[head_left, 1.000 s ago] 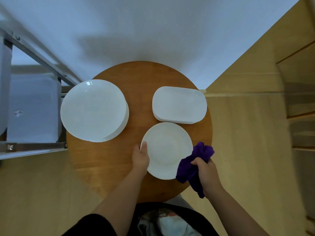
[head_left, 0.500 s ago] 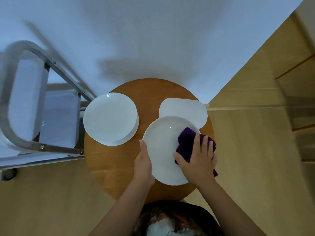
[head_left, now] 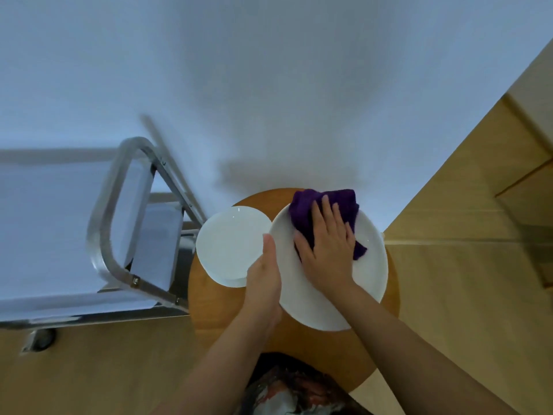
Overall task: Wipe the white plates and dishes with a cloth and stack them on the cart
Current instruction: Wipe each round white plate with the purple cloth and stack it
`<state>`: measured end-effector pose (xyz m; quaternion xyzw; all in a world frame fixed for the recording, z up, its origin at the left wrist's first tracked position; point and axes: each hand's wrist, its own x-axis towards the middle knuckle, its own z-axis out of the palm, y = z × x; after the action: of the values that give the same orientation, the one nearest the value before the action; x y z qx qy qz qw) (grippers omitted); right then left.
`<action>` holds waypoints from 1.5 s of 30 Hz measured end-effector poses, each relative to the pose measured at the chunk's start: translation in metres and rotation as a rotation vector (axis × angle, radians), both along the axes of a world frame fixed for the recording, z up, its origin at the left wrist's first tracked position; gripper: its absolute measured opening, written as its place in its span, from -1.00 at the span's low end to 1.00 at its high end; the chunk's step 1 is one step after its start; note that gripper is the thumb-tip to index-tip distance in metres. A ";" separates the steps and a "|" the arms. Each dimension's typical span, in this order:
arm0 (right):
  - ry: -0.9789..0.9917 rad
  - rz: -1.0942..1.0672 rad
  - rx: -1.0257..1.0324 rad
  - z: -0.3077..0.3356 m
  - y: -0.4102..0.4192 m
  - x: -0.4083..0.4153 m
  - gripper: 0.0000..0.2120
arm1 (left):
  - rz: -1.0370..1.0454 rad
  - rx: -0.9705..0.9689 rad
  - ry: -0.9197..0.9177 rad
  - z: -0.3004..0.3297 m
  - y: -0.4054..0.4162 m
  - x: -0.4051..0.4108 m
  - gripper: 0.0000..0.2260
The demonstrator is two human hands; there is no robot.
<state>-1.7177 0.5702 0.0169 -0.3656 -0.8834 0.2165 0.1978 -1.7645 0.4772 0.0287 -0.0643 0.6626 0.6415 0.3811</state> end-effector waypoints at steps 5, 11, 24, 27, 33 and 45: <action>0.093 0.334 -0.002 0.025 -0.024 -0.009 -0.52 | 0.045 0.025 0.121 0.013 0.000 -0.024 -0.62; 0.049 0.508 -0.134 0.044 -0.025 0.002 -0.77 | 0.108 0.139 -0.079 0.023 -0.011 -0.036 -0.52; -0.145 0.507 0.340 0.056 0.006 0.057 -0.71 | -0.006 0.123 -0.016 0.047 -0.025 -0.076 -0.54; -0.007 0.297 0.375 0.066 0.003 0.053 -0.66 | -0.039 0.062 0.042 0.047 -0.027 -0.079 -0.56; -0.259 0.709 0.336 0.068 -0.031 0.031 -0.47 | -0.216 0.086 0.048 0.060 -0.022 -0.074 -0.47; -0.194 0.830 0.721 0.114 0.047 0.002 -0.48 | -0.216 0.152 0.092 0.081 -0.033 -0.079 -0.40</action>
<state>-1.7160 0.6172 0.1310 0.0853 -0.9855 -0.0744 0.1262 -1.8439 0.4444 0.1102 0.0658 0.6317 0.6476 0.4210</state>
